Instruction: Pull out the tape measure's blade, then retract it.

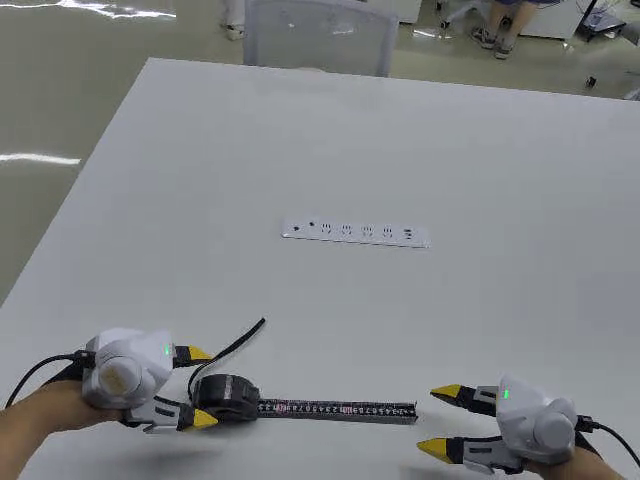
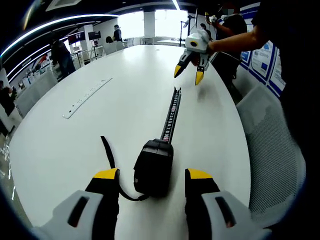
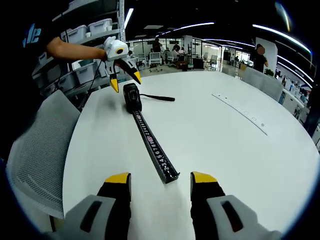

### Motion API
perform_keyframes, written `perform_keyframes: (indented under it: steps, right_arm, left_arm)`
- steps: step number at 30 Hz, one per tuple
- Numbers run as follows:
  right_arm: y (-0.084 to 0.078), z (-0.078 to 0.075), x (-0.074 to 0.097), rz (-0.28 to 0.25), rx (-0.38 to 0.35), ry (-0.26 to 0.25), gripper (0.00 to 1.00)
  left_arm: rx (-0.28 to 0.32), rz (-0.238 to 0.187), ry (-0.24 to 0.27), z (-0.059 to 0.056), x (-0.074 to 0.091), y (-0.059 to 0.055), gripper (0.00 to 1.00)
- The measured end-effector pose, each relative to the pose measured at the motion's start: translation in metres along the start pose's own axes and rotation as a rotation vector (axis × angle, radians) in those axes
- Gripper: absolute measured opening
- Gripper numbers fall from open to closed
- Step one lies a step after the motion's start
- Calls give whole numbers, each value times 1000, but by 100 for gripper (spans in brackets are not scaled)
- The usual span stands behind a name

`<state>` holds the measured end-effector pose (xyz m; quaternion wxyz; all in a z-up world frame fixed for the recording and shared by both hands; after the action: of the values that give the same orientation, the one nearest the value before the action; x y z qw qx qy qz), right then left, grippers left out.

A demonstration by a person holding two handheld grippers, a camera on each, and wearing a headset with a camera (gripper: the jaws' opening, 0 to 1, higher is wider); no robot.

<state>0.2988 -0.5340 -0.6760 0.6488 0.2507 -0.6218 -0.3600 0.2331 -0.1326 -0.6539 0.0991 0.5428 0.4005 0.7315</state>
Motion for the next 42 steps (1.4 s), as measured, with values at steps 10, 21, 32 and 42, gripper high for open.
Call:
perform_keyframes:
  steps: [10,21,32,42]
  right_arm:
    - [-1,20,11,-14,-61,-89,55]
    - [0,44,24,-30,-168,-233,64]
    - [9,69,28,-58,-221,-322,75]
    - [26,88,28,-78,-224,-375,83]
  left_arm:
    - [113,-74,78,-29,15,-3,54]
    - [211,-104,214,-58,33,-1,60]
    - [278,-104,327,-78,36,10,67]
    - [364,-125,440,-90,39,21,73]
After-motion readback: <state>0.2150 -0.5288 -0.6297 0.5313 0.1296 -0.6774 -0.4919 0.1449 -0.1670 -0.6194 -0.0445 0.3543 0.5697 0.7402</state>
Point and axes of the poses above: the centre of the closed fingertips' face, and the gripper's own axes: x roughly backward along the fingers, z roughly to its left, y roughly out of its top, the point moved 9 cm from there along x, roughly backward along the fingers, and after that the axes turned 6 degrees about y, right-handed, at the moved point
